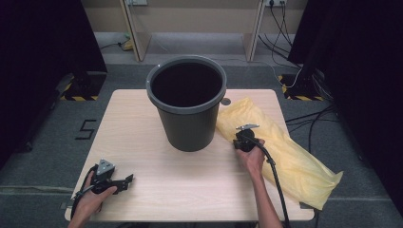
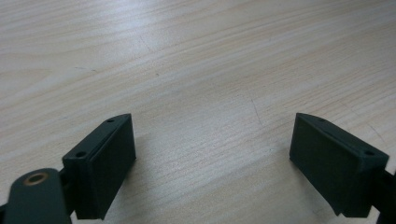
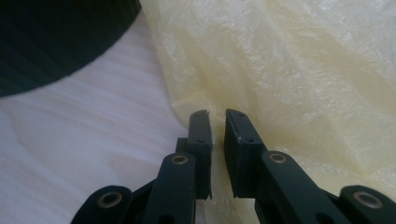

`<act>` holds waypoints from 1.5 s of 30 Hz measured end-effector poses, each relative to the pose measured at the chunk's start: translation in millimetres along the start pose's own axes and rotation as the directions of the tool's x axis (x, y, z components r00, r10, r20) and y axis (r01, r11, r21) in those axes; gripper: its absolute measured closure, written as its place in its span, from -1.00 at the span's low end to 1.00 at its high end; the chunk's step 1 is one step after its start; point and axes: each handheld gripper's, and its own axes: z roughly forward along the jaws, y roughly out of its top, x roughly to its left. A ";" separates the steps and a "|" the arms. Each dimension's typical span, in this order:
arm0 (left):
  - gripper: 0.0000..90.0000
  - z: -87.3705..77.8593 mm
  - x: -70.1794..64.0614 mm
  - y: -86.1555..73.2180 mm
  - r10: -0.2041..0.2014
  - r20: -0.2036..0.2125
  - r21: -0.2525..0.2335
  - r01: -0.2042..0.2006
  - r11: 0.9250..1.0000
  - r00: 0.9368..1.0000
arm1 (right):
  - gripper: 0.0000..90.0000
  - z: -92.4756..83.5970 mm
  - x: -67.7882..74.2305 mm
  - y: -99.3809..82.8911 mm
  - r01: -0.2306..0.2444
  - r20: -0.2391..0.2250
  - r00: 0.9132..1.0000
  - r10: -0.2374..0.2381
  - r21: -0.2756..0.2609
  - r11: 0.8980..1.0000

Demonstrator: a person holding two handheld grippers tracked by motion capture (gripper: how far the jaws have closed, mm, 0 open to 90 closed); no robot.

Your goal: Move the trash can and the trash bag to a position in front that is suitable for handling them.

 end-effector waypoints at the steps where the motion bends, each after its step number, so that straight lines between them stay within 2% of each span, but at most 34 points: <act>1: -0.70 0.0 0.0 0.0 0.000 0.000 0.000 0.000 1.000 1.000 | 0.79 2.5 2.5 2.3 -0.007 -0.005 1.000 0.007 -0.003 1.000; 4: -0.70 0.0 0.0 0.0 0.000 0.000 0.000 0.000 1.000 1.000 | 0.63 6.0 8.4 8.1 -0.001 -0.004 1.000 0.001 -0.002 1.000; 6: -0.70 0.0 0.0 0.0 0.000 0.000 0.000 0.000 1.000 1.000 | 0.32 0.0 10.9 10.1 0.001 0.010 1.000 -0.001 -0.022 1.000; 10: -0.71 0.0 -0.1 0.0 0.000 0.000 0.000 0.000 1.000 1.000 | -0.01 -37.9 16.7 7.5 0.028 0.020 0.999 -0.027 -0.062 0.998; 11: -0.71 0.1 -0.1 0.0 -0.001 0.001 -0.001 0.001 1.000 1.000 | -0.08 -50.8 17.6 3.0 0.050 0.021 0.999 -0.049 -0.061 0.997; 12: -0.71 0.0 -0.1 0.0 -0.001 0.000 -0.001 0.001 1.000 1.000 | -0.11 -58.4 18.0 -1.0 0.051 0.018 0.999 -0.050 -0.054 0.997; 16: -0.71 0.0 -0.1 0.0 0.000 0.000 -0.001 0.000 1.000 1.000 | -0.18 -90.6 13.6 -32.9 0.066 0.020 0.998 -0.065 -0.025 0.998; 20: -0.71 0.1 -0.1 0.0 0.000 0.000 -0.001 0.000 1.000 1.000 | -0.20 -113.6 -0.3 -72.0 0.027 0.037 0.999 -0.027 -0.007 1.000; 25: -0.71 0.1 -0.2 0.1 0.000 0.000 0.000 0.000 1.000 1.000 | -0.24 -143.7 -19.2 -118.9 -0.017 0.132 0.991 0.020 -0.027 0.999; 27: -0.71 0.2 -0.3 0.2 0.000 0.000 0.001 0.000 1.000 1.000 | -0.27 -151.2 -25.2 -130.5 -0.033 0.151 0.988 0.038 -0.032 0.999; 30: -0.72 0.4 -0.6 0.3 0.000 -0.001 0.001 0.000 1.000 1.000 | -0.33 -158.5 -33.5 -144.5 -0.036 0.184 0.982 0.039 -0.021 0.999; 33: -0.73 0.8 -1.0 0.5 -0.003 -0.002 0.001 0.003 1.000 1.000 | -0.34 -159.2 -38.0 -152.1 -0.038 0.181 0.983 0.039 -0.008 0.999; 35: -0.73 0.8 -1.0 0.5 -0.003 -0.002 0.001 0.003 1.000 1.000 | -0.22 -155.3 -38.9 -155.2 -0.036 0.177 0.984 0.033 0.014 0.999; 38: -0.73 0.8 -1.0 0.5 -0.003 -0.002 0.001 0.003 1.000 1.000 | 0.15 -144.0 -41.2 -159.7 -0.027 0.148 0.989 0.019 0.053 0.998; 40: -0.73 0.8 -1.0 0.6 -0.003 -0.002 0.001 0.003 1.000 1.000 | 0.47 -141.3 -44.9 -160.1 -0.031 0.086 0.996 0.029 0.022 0.999; 42: -0.73 0.8 -1.0 0.6 -0.003 -0.001 0.001 0.003 1.000 1.000 | 0.73 -139.5 -47.4 -159.2 -0.019 0.050 0.999 0.019 0.011 1.000; 45: -0.73 0.8 -1.0 0.6 -0.003 -0.001 0.001 0.003 1.000 1.000 | 0.98 -137.6 -46.8 -157.1 -0.013 -0.009 1.000 0.013 0.014 1.000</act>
